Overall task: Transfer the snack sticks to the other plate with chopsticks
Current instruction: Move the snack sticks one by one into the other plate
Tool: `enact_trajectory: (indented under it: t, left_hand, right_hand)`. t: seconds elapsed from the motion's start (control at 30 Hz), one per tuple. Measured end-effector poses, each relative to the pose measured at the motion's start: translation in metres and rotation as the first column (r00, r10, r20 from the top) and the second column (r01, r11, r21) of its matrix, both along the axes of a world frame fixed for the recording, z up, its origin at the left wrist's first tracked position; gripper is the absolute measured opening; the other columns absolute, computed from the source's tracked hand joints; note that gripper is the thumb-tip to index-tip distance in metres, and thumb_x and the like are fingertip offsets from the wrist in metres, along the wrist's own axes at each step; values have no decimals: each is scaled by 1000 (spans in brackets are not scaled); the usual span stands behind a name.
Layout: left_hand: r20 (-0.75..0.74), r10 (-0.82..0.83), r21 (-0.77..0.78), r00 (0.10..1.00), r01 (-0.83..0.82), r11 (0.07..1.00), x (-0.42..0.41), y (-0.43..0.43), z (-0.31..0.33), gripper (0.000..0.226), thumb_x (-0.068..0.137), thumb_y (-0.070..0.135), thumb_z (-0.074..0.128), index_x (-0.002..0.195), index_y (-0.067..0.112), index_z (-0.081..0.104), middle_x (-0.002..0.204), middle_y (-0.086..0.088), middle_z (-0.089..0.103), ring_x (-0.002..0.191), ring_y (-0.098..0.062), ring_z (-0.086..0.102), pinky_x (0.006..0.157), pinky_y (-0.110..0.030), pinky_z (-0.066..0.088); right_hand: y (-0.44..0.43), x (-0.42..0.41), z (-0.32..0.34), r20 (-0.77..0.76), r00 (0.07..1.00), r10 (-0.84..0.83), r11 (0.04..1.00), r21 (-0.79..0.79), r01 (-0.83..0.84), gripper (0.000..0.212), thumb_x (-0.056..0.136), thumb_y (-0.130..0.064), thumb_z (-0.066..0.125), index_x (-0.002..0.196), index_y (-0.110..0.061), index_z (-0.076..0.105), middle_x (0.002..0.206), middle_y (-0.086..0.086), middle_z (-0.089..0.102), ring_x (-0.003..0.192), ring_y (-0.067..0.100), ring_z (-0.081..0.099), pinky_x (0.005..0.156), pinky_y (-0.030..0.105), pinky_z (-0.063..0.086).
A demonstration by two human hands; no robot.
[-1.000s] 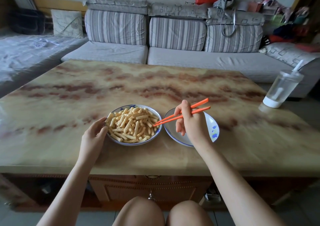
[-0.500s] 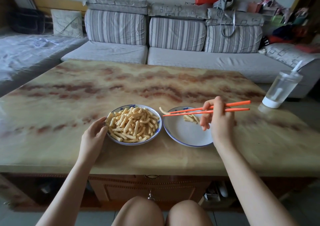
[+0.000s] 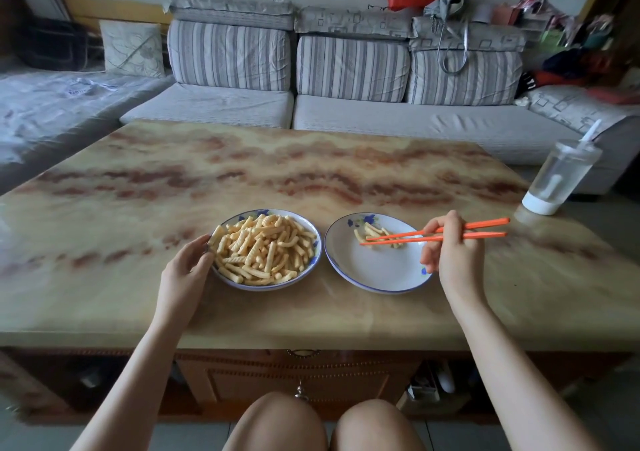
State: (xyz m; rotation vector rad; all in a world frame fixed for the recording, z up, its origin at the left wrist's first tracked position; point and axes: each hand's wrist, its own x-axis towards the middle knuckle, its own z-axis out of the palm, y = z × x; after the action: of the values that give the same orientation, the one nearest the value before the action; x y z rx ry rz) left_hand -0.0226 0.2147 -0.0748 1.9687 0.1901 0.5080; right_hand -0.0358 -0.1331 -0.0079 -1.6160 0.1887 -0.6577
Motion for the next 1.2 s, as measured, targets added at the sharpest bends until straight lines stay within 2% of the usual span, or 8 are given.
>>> enact_trajectory:
  t: [0.23,0.5,0.7,0.8,1.0,1.2]
  left_hand:
    - [-1,-7,-5,1000,7,1000,0,1,-1,35,92,10,53,126,17,61,119,3,63,106,-7,53,88,-22,38]
    - [-3,-9,-9,1000,9,1000,0,0,0,35,92,9,53,125,16,61,118,3,63,106,-6,53,88,-21,37]
    - [-10,-6,-14,1000,6,1000,-1,-1,1,36,91,9,54,125,17,61,114,8,62,103,-3,53,83,-16,35]
    - [-9,-8,-13,1000,8,1000,-1,0,1,36,91,9,53,125,17,61,116,6,63,105,-5,53,85,-19,36]
    - [-9,-12,-11,1000,12,1000,0,0,0,36,91,9,54,125,17,61,115,6,62,104,-5,53,85,-20,37]
    - [-9,-10,-17,1000,9,1000,0,0,0,36,91,9,54,126,16,60,114,7,62,104,-5,54,86,-20,37]
  right_hand:
    - [6,-4,8,46,999,-11,1000,22,10,42,102,-23,34,70,-3,54,41,11,49,34,23,42,38,24,34]
    - [48,-5,17,62,980,188,980,60,-192,46,105,-20,29,68,-6,54,34,4,43,28,16,35,34,16,26]
    - [73,0,11,23,960,280,960,2,-280,48,105,-25,29,69,-11,57,35,2,43,34,22,35,36,21,27]
    - [79,2,9,8,953,304,953,-8,-304,48,105,-26,29,69,-11,57,35,3,44,33,20,35,35,21,28]
    - [78,1,9,11,963,268,963,17,-268,47,105,-26,29,67,-9,53,35,2,43,34,21,37,37,22,28]
    - [56,-4,23,114,981,159,981,96,-171,46,105,-20,30,66,-7,50,35,3,42,29,16,37,35,17,26]
